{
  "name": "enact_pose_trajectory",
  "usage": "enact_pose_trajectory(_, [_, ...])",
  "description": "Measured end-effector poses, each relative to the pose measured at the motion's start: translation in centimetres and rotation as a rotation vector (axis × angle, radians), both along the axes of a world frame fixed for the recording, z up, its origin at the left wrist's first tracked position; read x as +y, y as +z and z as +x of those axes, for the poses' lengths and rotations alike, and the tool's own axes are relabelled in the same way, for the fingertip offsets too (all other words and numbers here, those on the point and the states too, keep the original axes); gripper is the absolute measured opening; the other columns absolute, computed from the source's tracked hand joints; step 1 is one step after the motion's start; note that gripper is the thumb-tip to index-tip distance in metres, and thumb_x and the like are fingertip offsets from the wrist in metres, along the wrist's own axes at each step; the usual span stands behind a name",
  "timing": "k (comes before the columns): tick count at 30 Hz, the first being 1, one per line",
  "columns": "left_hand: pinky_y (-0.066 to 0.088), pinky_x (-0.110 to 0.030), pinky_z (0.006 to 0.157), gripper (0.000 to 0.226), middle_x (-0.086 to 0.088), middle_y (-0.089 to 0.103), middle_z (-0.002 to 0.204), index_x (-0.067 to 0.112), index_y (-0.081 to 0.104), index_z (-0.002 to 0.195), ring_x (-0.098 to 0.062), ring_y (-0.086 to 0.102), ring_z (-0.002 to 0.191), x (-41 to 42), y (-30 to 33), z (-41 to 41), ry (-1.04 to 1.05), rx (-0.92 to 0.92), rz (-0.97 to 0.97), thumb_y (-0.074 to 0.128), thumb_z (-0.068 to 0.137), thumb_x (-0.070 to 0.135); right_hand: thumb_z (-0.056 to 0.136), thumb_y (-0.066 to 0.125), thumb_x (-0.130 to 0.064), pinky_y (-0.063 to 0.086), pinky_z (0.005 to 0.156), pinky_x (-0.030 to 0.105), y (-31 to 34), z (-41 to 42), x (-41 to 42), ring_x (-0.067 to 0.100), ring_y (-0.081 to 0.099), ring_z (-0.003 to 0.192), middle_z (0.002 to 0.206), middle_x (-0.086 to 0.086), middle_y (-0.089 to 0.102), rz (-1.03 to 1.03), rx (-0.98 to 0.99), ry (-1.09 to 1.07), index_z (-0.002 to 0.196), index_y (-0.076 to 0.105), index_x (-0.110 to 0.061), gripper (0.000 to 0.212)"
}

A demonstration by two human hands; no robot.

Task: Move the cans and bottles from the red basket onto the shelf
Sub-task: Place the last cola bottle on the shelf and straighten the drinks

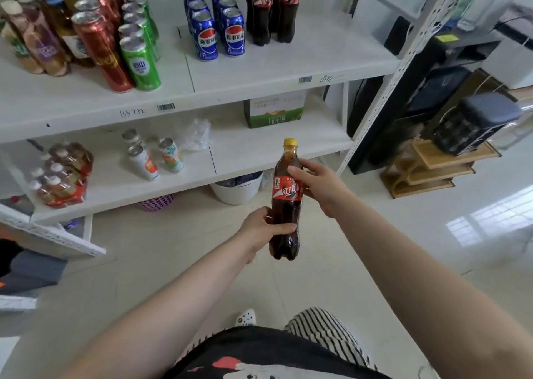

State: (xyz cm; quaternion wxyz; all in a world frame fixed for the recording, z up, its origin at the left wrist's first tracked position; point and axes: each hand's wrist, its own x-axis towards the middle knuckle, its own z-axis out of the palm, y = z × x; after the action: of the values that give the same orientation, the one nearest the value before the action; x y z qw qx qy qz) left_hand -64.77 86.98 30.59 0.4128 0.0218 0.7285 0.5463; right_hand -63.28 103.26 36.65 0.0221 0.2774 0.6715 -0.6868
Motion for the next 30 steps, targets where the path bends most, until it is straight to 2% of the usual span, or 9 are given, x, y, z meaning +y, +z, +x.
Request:
enact_pose_trajectory(3, [0.052, -0.042, 0.095, 0.062, -0.004, 0.068, 0.108, 0.015, 0.060, 0.110, -0.022, 0.065, 0.101, 3.7, 0.5, -3.2, 0.018, -0.006, -0.009, 0.085, 0.058, 0.035, 0.084, 0.070, -0.027, 0.052, 0.090, 0.033, 0.3, -3.6, 3.7, 0.023, 0.062, 0.107, 0.122, 0.009, 0.061, 0.013, -0.014, 0.011, 0.137, 0.048, -0.015, 0.059])
enact_pose_trajectory(7, [0.051, -0.043, 0.096, 0.066, -0.004, 0.070, 0.108, 0.015, 0.062, 0.109, -0.022, 0.066, 0.101, 9.0, 0.4, -7.5, 0.065, 0.000, 0.007, 0.085, 0.051, 0.037, 0.084, 0.071, -0.027, 0.053, 0.092, 0.037, 0.1, -8.5, 9.0, 0.025, 0.063, 0.106, 0.122, 0.011, 0.062, 0.006, -0.002, 0.062, 0.134, 0.051, -0.015, 0.056])
enact_pose_trajectory(12, [0.051, -0.040, 0.095, 0.050, -0.004, 0.070, 0.108, 0.014, 0.061, 0.111, -0.021, 0.065, 0.101, 15.5, 1.8, -11.6, 0.178, 0.023, 0.030, 0.083, 0.068, 0.025, 0.085, 0.070, -0.019, 0.054, 0.073, 0.025, 1.7, -14.4, 15.3, 0.019, 0.066, 0.091, 0.113, 0.012, 0.065, -0.003, 0.060, 0.156, 0.128, 0.056, -0.012, 0.046])
enact_pose_trajectory(16, [0.051, -0.044, 0.096, 0.050, -0.005, 0.069, 0.108, 0.013, 0.061, 0.109, -0.024, 0.065, 0.101, 19.9, 3.8, -15.2, 0.280, 0.072, 0.044, 0.083, 0.066, 0.025, 0.086, 0.068, -0.018, 0.053, 0.075, 0.024, 4.3, -19.0, 19.4, 0.018, 0.066, 0.091, 0.112, 0.010, 0.065, -0.032, 0.108, 0.215, 0.125, 0.058, -0.012, 0.041])
enact_pose_trajectory(21, [0.053, -0.035, 0.082, 0.046, -0.007, 0.069, 0.108, 0.011, 0.062, 0.111, -0.024, 0.066, 0.098, 22.5, 7.2, -21.0, 0.369, 0.178, 0.082, 0.081, 0.070, 0.018, 0.084, 0.072, -0.025, 0.054, 0.083, 0.033, 7.2, -25.4, 22.0, 0.025, 0.067, 0.100, 0.110, 0.007, 0.068, 0.010, 0.191, 0.277, 0.128, 0.059, -0.015, 0.047])
enact_pose_trajectory(25, [0.050, -0.033, 0.071, 0.043, -0.009, 0.068, 0.105, 0.010, 0.059, 0.109, -0.028, 0.065, 0.091, 23.3, 9.9, -27.2, 0.400, 0.308, 0.083, 0.079, 0.072, 0.014, 0.085, 0.069, -0.017, 0.053, 0.084, 0.029, 10.3, -30.8, 22.5, 0.022, 0.066, 0.101, 0.114, 0.008, 0.067, 0.012, 0.330, 0.315, 0.130, 0.057, -0.013, 0.047])
enact_pose_trajectory(27, [0.053, -0.038, 0.079, 0.046, -0.008, 0.068, 0.109, 0.011, 0.057, 0.110, -0.026, 0.064, 0.096, 23.6, 10.8, -30.6, 0.423, 0.376, 0.076, 0.081, 0.070, 0.014, 0.085, 0.069, -0.013, 0.053, 0.084, 0.029, 11.5, -33.3, 22.5, 0.018, 0.067, 0.100, 0.114, 0.008, 0.068, 0.012, 0.389, 0.335, 0.131, 0.057, -0.013, 0.047])
enact_pose_trajectory(30, [0.052, -0.040, 0.090, 0.050, -0.005, 0.066, 0.114, 0.015, 0.056, 0.109, -0.024, 0.063, 0.103, 23.9, 11.3, -35.7, 0.464, 0.442, 0.075, 0.082, 0.067, 0.010, 0.086, 0.065, -0.004, 0.049, 0.063, 0.016, 12.8, -36.8, 22.2, 0.002, 0.066, 0.077, 0.103, 0.003, 0.068, 0.032, 0.474, 0.380, 0.130, 0.056, -0.011, 0.046])
